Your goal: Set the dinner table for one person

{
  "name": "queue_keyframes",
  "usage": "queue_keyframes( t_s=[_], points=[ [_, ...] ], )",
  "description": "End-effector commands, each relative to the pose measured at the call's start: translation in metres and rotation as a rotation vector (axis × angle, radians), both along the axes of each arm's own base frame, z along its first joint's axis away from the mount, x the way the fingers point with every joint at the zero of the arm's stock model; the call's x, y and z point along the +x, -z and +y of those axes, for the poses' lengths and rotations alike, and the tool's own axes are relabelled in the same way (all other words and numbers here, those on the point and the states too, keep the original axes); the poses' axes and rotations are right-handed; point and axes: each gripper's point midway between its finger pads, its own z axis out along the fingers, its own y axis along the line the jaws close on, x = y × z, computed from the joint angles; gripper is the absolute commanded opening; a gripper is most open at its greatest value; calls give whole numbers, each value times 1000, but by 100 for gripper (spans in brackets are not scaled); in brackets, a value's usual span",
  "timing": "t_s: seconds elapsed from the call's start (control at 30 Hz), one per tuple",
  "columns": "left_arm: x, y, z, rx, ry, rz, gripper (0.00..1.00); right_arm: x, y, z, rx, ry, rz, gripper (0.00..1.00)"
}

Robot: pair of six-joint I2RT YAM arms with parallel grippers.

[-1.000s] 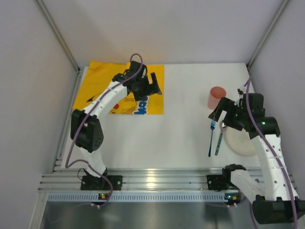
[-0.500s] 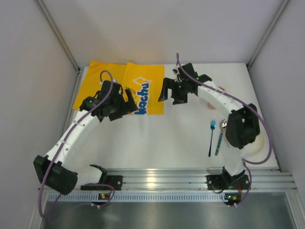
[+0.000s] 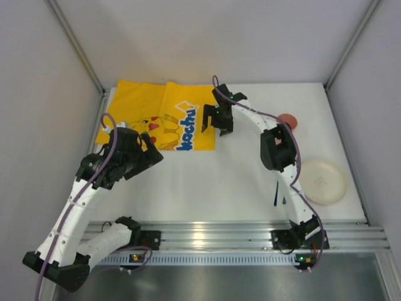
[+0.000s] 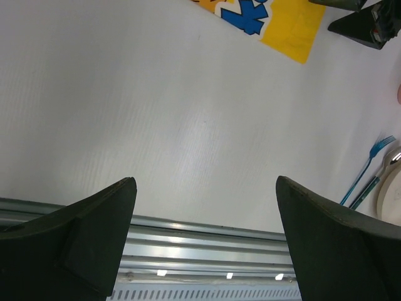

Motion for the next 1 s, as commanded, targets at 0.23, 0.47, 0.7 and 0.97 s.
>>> queue_keyframes(
  t_s=[0.23, 0.47, 0.7, 0.97],
  points=[
    [-28, 22, 24, 61, -90, 89, 98, -51, 55, 45, -77, -129, 92, 38],
    [-20, 21, 21, 66, -68, 72, 97, -62, 34, 18, -183, -175, 26, 0],
    [9, 30, 1, 53, -13, 69, 96, -100, 7, -98, -464, -142, -11, 0],
    [38, 40, -23, 17, 52, 71, 95, -131, -12, -177, -573, -42, -9, 0]
  ],
)
